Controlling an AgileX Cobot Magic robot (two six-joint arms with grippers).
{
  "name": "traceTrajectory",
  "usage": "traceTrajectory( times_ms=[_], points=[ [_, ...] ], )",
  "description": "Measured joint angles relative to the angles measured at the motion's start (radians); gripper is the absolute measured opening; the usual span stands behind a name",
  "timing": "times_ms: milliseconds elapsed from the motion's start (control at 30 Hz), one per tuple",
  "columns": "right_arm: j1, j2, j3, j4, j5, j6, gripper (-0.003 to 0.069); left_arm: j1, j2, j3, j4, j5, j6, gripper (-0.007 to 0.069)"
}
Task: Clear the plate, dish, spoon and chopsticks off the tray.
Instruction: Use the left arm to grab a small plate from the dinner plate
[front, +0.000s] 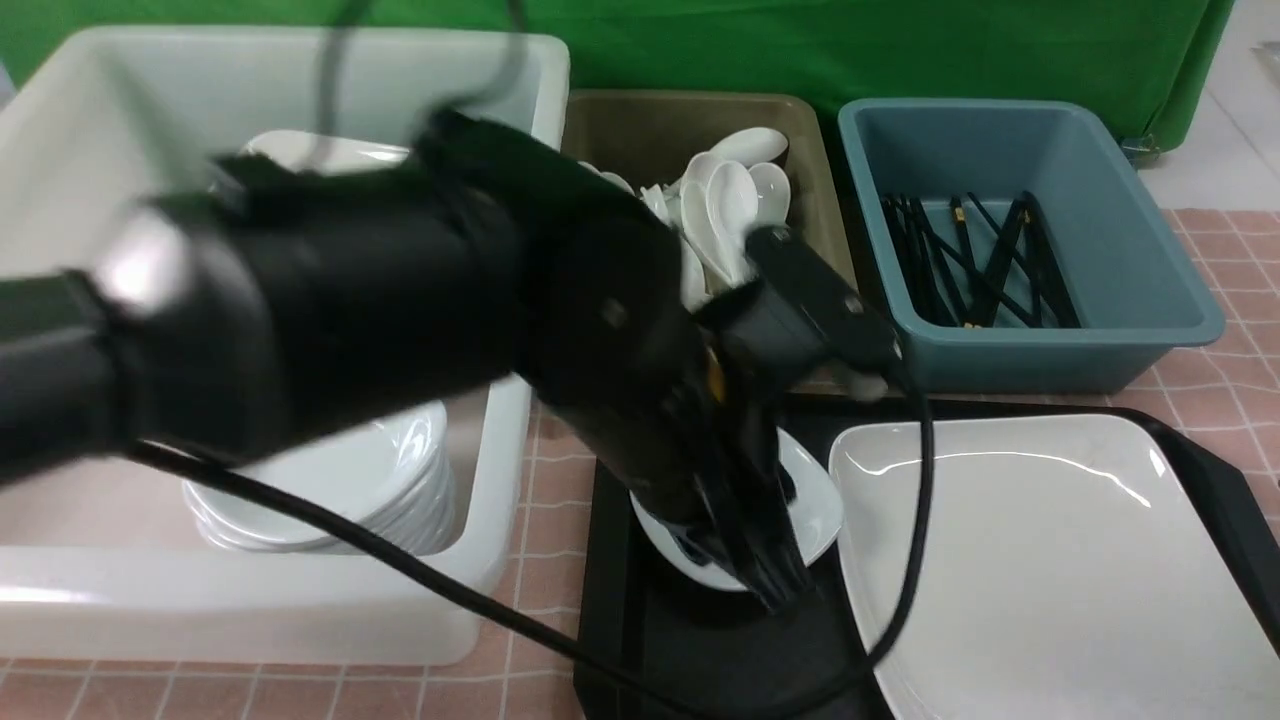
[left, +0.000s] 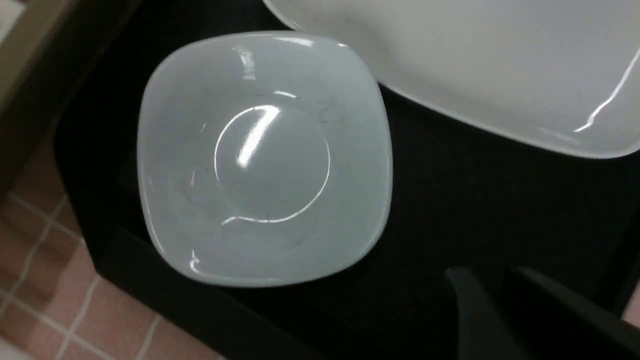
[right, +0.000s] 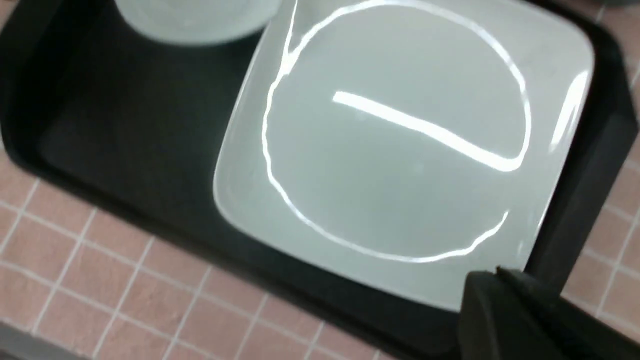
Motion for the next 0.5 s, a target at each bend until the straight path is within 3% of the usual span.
traceTrajectory(
  times_ms=[100, 133, 267, 367, 500],
  points=[
    [0.0, -0.032, 0.039, 0.004, -0.001, 0.0, 0.003, -0.026, 0.088, 0.001, 0.102, -0.066, -0.023, 0.0293],
    [0.0, -0.034, 0.04, 0.004, -0.001, 0.0, 0.003, -0.026, 0.093, 0.001, 0.105, -0.066, -0.023, 0.0302],
    [0.0, -0.068, 0.05, 0.007, -0.004, 0.0, 0.003, -0.025, 0.182, 0.001, 0.147, -0.162, -0.028, 0.0498],
    [0.0, -0.08, 0.051, 0.013, -0.012, 0.0, 0.003, -0.025, 0.224, 0.001, 0.184, -0.192, -0.029, 0.0559],
    [0.0, -0.083, 0.051, 0.027, -0.019, 0.0, 0.003, -0.025, 0.275, 0.001, 0.225, -0.196, -0.034, 0.058]
  ],
)
